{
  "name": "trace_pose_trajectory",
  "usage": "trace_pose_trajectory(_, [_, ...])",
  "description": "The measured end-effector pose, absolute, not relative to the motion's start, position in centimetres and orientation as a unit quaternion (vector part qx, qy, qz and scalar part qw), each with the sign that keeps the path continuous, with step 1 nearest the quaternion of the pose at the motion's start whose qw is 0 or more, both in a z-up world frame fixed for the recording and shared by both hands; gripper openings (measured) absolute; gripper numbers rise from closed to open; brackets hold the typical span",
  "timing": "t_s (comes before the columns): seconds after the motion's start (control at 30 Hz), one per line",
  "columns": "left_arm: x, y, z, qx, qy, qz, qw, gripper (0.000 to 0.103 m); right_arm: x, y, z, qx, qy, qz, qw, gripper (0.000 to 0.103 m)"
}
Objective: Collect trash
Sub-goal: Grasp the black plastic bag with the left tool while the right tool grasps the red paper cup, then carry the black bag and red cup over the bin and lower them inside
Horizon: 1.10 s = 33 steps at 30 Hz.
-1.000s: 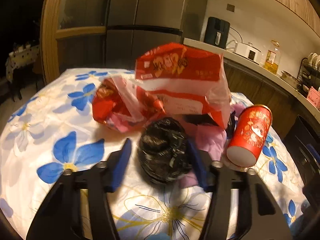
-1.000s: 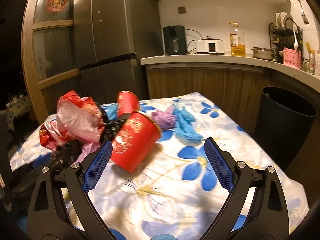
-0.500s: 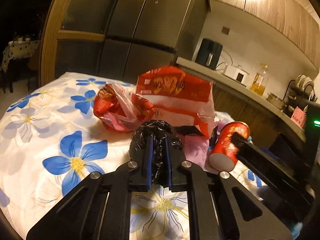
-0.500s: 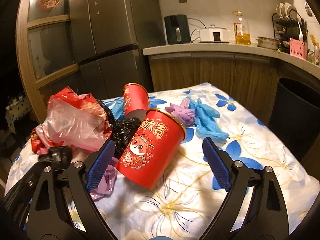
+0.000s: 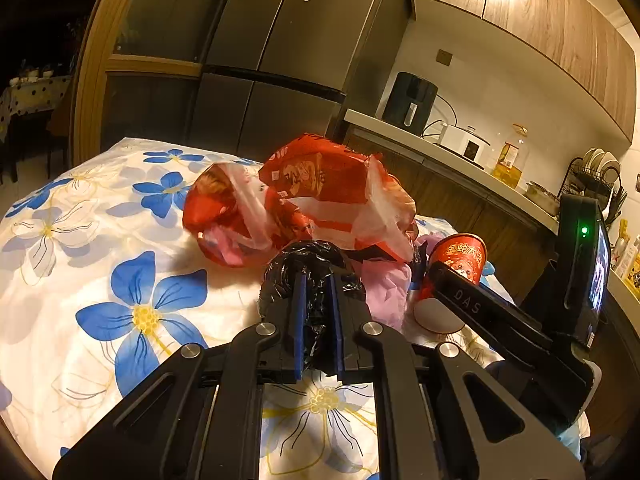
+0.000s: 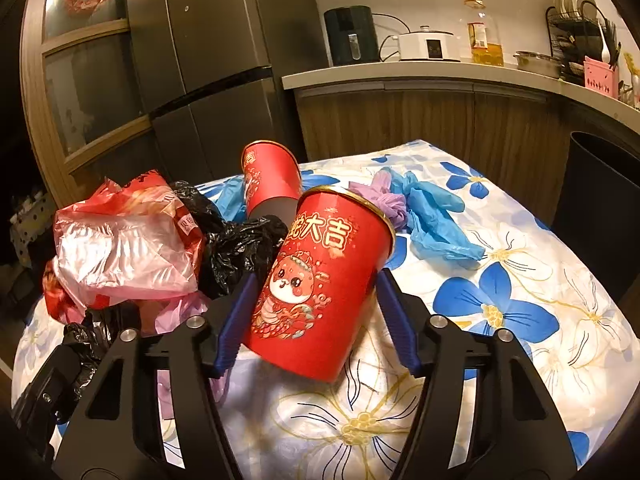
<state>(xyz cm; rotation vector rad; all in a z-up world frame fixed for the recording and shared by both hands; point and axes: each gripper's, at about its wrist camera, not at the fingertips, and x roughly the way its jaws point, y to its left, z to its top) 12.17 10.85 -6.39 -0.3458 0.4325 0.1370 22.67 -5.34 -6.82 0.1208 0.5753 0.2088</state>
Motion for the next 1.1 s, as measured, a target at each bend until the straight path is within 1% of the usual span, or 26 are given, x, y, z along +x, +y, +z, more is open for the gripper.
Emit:
trace_pose_trajectory(0.23, [11.9, 10.7, -6.3, -0.164, 0.213, 0.065, 0.961, 0.011, 21.6, -6.3, -6.4, 0.056, 0.271, 0.098, 0.956, 0.048])
trace_pose_trajectory(0.4, [11.6, 10.0, -5.9, -0.153, 0.216, 0.061, 0.962, 0.010, 20.7, -8.3, -6.0, 0.062, 0.269, 0.089, 0.957, 0.046])
trace_pose_trajectory(0.7, [10.0, 7.5, -4.6, -0.129, 0.212, 0.059, 0.967, 0.010, 17.7, -12.2, -4.6, 0.070, 0.247, 0.084, 0.963, 0.046])
trace_pose_trajectory(1.1, [9.9, 0.6, -2.2, -0.093, 0.196, 0.011, 0.976, 0.010, 13.8, -18.5, -2.7, 0.080, 0.203, 0.083, 0.972, 0.046])
